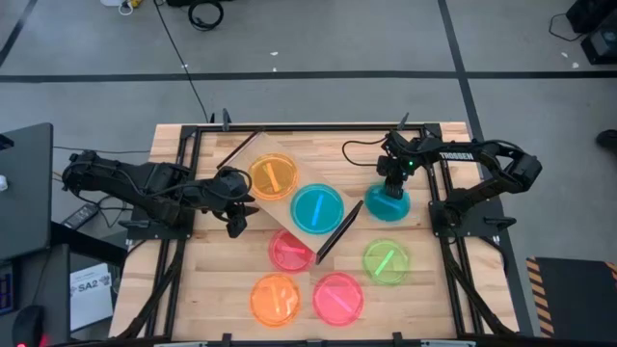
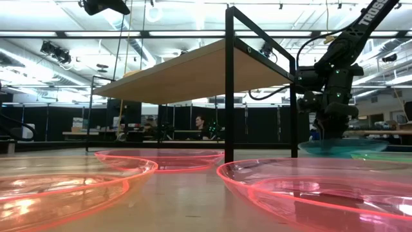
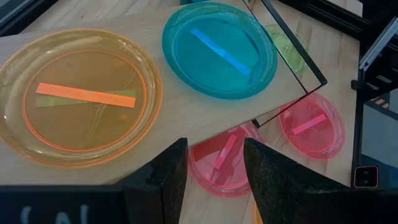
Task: Place and stack plates onto a shelf
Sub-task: Stack the blue plate on top of the blue plate on the shelf
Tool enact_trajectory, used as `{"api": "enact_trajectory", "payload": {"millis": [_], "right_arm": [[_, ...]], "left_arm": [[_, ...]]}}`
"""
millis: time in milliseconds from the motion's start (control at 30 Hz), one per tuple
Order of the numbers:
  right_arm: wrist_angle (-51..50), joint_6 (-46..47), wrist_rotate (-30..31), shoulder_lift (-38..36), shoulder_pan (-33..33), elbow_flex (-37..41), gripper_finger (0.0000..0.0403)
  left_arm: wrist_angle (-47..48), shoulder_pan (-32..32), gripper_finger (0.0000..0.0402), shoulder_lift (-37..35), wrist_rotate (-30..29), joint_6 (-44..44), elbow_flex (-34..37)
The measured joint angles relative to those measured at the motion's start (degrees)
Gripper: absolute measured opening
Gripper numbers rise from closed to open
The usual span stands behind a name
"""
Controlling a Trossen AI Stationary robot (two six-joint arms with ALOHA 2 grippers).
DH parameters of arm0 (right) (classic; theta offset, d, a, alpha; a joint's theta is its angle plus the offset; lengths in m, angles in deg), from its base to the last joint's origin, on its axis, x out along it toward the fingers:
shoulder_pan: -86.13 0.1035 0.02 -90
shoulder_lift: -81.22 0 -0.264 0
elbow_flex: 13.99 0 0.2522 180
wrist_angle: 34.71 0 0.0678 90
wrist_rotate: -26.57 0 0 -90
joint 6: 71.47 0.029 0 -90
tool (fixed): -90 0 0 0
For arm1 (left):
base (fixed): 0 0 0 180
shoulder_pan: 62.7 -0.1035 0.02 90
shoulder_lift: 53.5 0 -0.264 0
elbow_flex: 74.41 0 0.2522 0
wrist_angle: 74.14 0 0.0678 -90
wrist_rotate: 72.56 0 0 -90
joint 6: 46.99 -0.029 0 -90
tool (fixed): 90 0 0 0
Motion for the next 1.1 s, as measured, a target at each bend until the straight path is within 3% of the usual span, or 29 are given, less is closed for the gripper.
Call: {"api": "enact_trajectory", "payload": {"millis": [300, 767, 1100], "right_arm": [[-0.7, -0.1, -1.1, 0.2, 0.1, -0.8, 0.0008], [-3.9, -3.1, -0.3, 0.2, 0.1, -3.8, 0.0009], [-10.2, -3.0, 3.4, 0.2, 0.0, -10.9, 0.0008]], "left_arm": [[0.0, 0.0, 0.0165, 0.0, 0.0, 0.0, 0.0], [0.0, 0.0, 0.0165, 0.0, 0.0, 0.0, 0.0], [0.0, 0.0, 0.0165, 0.0, 0.0, 0.0, 0.0]]}}
